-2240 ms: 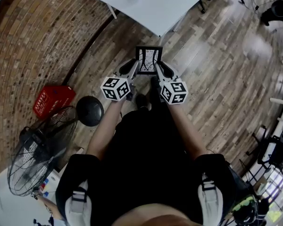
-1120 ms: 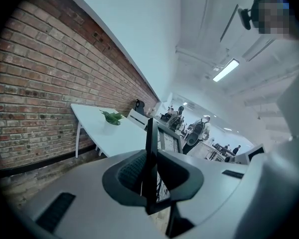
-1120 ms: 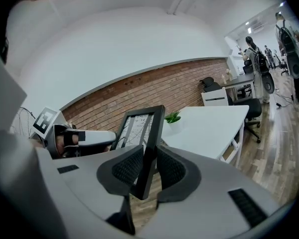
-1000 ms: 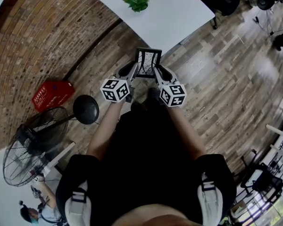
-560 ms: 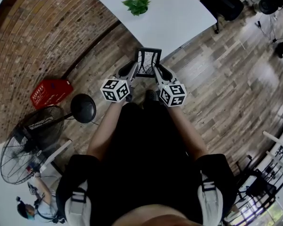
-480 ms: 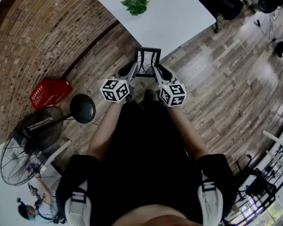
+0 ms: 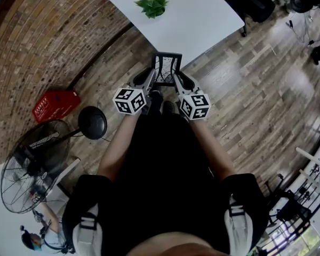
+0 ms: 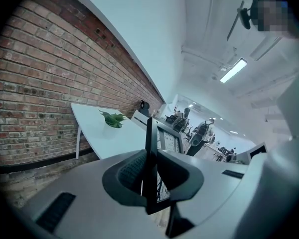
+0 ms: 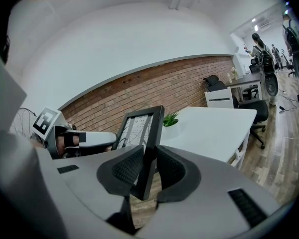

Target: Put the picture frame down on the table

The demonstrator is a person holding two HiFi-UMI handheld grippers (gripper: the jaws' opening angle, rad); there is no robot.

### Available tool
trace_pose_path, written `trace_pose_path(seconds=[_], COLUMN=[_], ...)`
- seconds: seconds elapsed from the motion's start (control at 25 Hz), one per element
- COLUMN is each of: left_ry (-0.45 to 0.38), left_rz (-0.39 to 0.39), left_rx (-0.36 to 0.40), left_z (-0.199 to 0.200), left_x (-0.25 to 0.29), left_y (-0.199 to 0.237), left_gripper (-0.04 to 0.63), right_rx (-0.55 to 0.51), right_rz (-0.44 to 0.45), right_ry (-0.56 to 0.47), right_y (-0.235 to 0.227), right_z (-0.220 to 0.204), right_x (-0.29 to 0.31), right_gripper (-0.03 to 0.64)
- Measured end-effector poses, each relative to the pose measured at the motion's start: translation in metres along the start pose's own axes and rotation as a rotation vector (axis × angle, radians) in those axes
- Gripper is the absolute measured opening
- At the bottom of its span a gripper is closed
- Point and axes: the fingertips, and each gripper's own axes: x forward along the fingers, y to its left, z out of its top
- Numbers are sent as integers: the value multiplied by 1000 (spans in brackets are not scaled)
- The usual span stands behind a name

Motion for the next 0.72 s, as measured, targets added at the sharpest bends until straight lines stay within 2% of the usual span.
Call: trace_pose_path(seconds=[0.72], left_ry=[20], left_rz=[-34], left_rx=[-2], left_z=[23], left_x=[38], left_y=[26], left_gripper=[77], right_rx=[28], right_rz=[-42], right_ry=[-6], right_y=[-20], right_z=[18], right_x=[39], right_gripper=[81])
